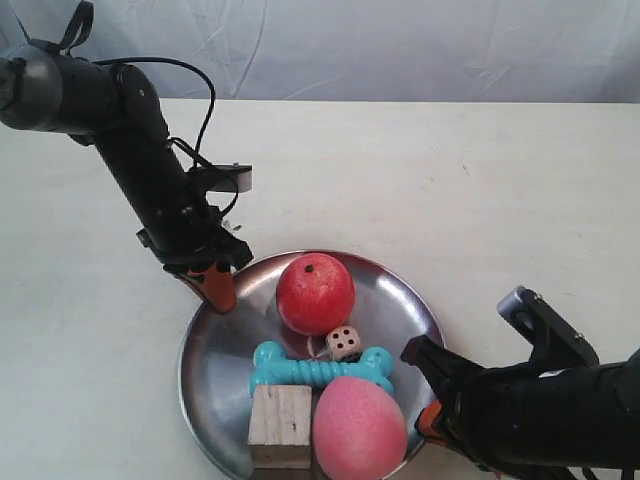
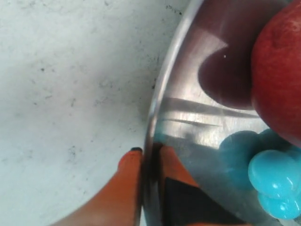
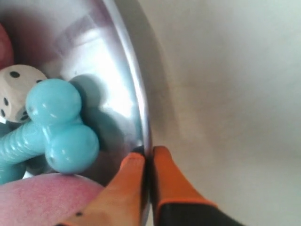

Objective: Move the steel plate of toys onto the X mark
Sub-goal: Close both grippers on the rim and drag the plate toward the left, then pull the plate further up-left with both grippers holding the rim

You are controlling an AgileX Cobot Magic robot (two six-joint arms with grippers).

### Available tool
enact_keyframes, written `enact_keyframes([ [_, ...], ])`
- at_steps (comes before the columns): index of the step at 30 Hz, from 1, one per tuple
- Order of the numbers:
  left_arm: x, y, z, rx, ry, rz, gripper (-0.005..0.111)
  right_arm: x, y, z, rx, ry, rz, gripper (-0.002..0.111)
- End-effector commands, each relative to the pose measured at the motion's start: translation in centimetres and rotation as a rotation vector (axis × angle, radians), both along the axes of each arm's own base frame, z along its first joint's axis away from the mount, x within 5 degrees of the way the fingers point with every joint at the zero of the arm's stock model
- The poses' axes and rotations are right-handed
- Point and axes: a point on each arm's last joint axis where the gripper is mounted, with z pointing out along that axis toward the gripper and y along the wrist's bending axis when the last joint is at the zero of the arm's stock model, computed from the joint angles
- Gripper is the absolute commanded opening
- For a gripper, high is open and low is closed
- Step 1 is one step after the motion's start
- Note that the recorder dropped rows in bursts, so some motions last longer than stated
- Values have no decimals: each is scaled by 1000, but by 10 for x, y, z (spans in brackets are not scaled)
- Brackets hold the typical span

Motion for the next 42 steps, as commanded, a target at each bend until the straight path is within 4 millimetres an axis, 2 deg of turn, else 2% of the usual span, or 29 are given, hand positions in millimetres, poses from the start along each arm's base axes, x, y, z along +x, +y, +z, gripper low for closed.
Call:
enact_keyframes([
  [1,-10,-10,8,-37,69,-32,0,11,7,13,23,-68,17,-1],
  [16,-3,-13,20,-47,44,-53,0,15,9,16,22,-87,9,-1],
  [25,-2,-10,18,-6,39,-57,0,27,16,29,27,-158,43,-1],
  [31,-2,-7,17,21,36,-58,0,32,15,23,-17,-163,16,-1],
  [35,-2,-7,16,30,34,-64,0,45,24,19,-44,-164,35,-1],
  [42,5,-2,20,84,-9,-78,0,80,50,22,-76,-230,116,-1],
])
